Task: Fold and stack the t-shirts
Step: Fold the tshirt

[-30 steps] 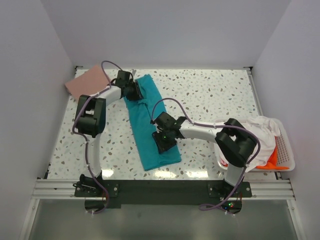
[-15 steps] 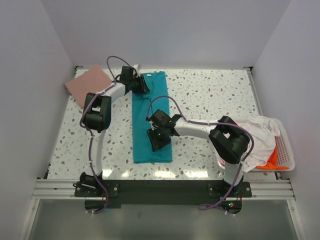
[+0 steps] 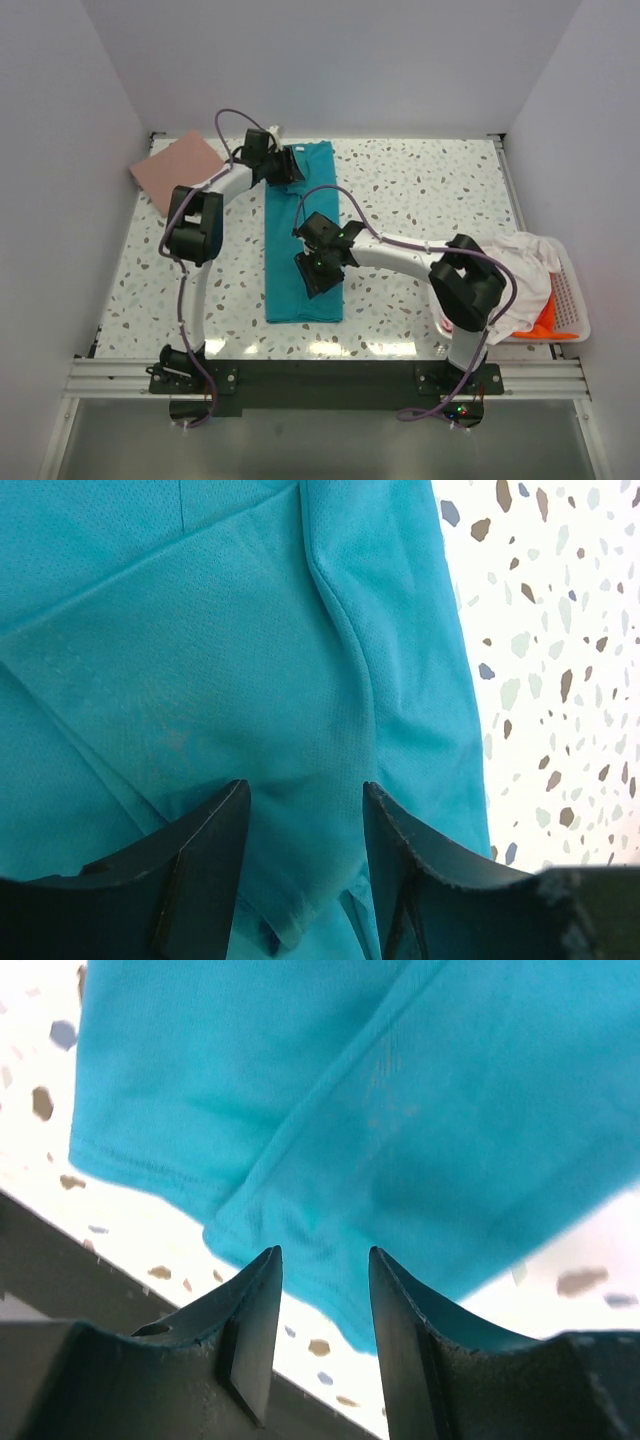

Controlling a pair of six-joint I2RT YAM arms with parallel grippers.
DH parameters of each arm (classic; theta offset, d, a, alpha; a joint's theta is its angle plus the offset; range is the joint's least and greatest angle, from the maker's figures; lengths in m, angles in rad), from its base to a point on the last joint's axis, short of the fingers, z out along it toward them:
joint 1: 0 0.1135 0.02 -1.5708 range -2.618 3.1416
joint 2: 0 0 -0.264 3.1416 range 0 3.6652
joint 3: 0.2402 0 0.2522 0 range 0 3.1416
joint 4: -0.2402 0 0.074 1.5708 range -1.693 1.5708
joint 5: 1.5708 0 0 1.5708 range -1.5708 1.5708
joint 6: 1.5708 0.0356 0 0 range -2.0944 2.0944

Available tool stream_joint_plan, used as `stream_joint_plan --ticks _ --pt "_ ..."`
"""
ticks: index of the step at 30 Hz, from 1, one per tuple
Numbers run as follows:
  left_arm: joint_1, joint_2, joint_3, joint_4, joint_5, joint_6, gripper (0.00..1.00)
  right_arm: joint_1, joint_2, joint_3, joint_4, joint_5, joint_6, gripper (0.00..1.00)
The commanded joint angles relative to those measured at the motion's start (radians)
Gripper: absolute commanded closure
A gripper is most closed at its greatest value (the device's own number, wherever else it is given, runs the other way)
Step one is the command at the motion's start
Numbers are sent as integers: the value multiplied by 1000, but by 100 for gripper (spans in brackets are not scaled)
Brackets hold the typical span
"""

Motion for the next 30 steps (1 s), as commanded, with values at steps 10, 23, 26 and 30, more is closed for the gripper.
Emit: stream_joint_plan --ticks 10,23,26,30 --pt "-3 -552 -395 -112 -82 97 41 4 -264 -218 -87 38 13 56" --pt "-8 -927 -881 -376 -57 147 40 4 -191 -267 48 -22 48 54" --pt "-9 -960 -917 -428 -59 155 39 3 -166 -273 54 -36 48 54" --pt "-11 -980 -946 -482 -13 157 38 4 -155 -293 60 -22 66 54"
